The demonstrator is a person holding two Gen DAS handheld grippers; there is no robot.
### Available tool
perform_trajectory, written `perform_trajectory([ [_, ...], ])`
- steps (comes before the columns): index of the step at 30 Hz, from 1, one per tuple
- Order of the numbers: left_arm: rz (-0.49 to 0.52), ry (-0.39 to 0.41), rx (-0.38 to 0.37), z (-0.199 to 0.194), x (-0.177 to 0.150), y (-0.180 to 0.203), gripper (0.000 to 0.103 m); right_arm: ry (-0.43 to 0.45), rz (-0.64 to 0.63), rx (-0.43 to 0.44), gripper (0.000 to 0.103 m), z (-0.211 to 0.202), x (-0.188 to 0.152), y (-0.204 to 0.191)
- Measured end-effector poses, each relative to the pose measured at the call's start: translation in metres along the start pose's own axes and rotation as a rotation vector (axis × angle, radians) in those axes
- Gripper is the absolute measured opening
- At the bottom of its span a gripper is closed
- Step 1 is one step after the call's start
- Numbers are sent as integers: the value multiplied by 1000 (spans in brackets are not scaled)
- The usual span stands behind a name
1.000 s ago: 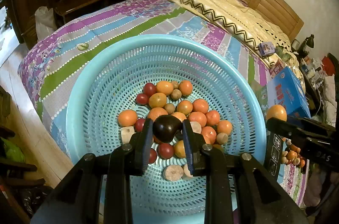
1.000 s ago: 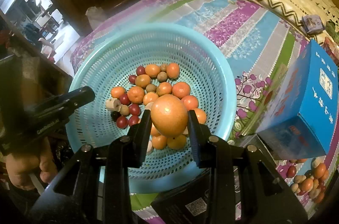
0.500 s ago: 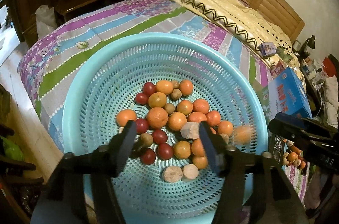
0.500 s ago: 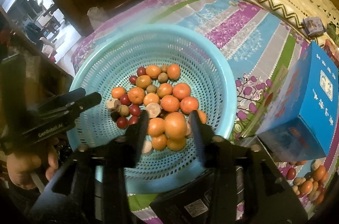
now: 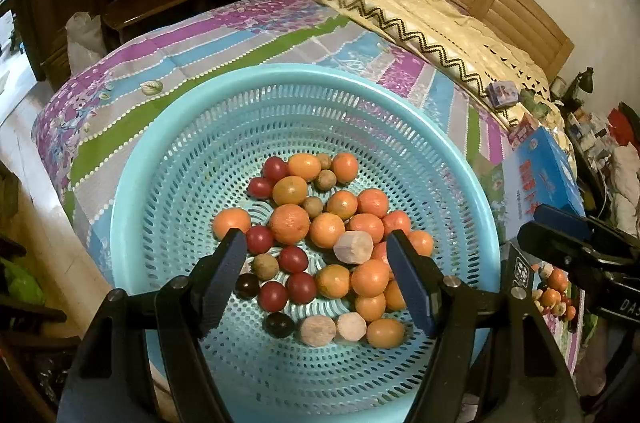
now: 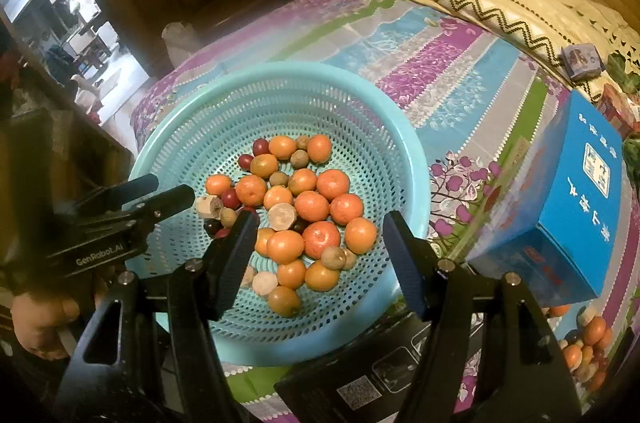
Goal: Organize fruits
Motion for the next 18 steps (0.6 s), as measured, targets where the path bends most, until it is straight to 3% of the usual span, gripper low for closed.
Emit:
perform_trajectory([
  [13, 12, 24, -15, -14, 0, 14, 74, 34, 0, -7, 66, -16, 2, 0],
  [18, 28, 40, -34, -22, -2, 26, 74, 87, 14, -29, 66, -30, -2, 4],
])
Point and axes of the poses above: each gripper's, at about its wrist camera, not at the fingertips, and z roughly the way its jaws point, y to its right, x to its top, the point moved 7 cm from there along z, roughly the way its jaws point, and after that the axes turned 11 degrees about -x, right-handed, at the moved point
